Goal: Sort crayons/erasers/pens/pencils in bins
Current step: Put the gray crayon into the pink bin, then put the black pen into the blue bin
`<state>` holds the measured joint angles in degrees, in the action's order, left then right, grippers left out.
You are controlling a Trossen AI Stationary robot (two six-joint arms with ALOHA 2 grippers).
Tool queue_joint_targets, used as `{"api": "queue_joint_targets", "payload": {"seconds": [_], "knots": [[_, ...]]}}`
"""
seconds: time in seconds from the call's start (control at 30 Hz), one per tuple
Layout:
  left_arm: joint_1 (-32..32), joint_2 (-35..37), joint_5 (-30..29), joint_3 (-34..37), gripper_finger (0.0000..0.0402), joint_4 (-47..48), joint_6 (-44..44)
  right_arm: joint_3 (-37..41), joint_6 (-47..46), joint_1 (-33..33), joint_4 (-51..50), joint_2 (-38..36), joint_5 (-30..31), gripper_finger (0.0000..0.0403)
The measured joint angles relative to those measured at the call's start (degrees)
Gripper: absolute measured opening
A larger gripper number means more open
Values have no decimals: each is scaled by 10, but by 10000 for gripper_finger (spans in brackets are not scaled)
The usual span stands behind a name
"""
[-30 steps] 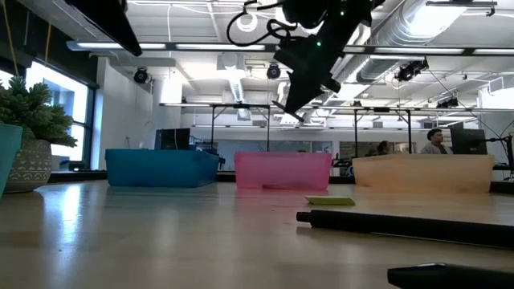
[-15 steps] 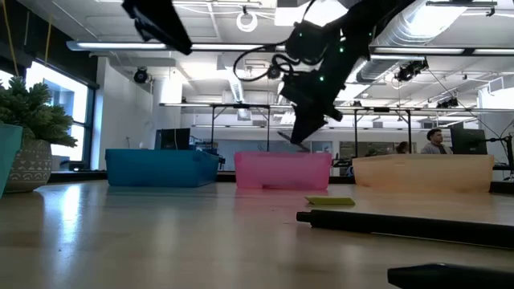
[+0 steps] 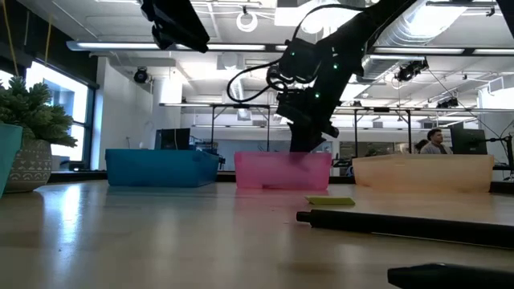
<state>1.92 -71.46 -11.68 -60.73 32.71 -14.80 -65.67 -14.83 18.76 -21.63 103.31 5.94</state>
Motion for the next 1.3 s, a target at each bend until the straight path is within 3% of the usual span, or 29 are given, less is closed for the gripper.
{"api": "queue_joint_targets", "payload": {"seconds": [0.2, 0.4, 0.63, 0.93, 1.3], "knots": [[0, 0, 3, 0, 133, 0, 0, 0, -4, 0, 1, -2, -4, 92], [-6, 0, 2, 0, 178, 0, -19, -31, -26, -5, -29, -2, -33, 132], [-6, 0, 1, 0, 219, 20, -41, -87, -27, -49, -71, -20, 0, 129], [-6, 2, -8, 0, 212, 143, -63, -105, -112, -138, -168, -35, 0, 128], [-6, 1, -10, 0, 209, 155, -63, -104, -227, -271, -236, -35, -5, 129]]}}
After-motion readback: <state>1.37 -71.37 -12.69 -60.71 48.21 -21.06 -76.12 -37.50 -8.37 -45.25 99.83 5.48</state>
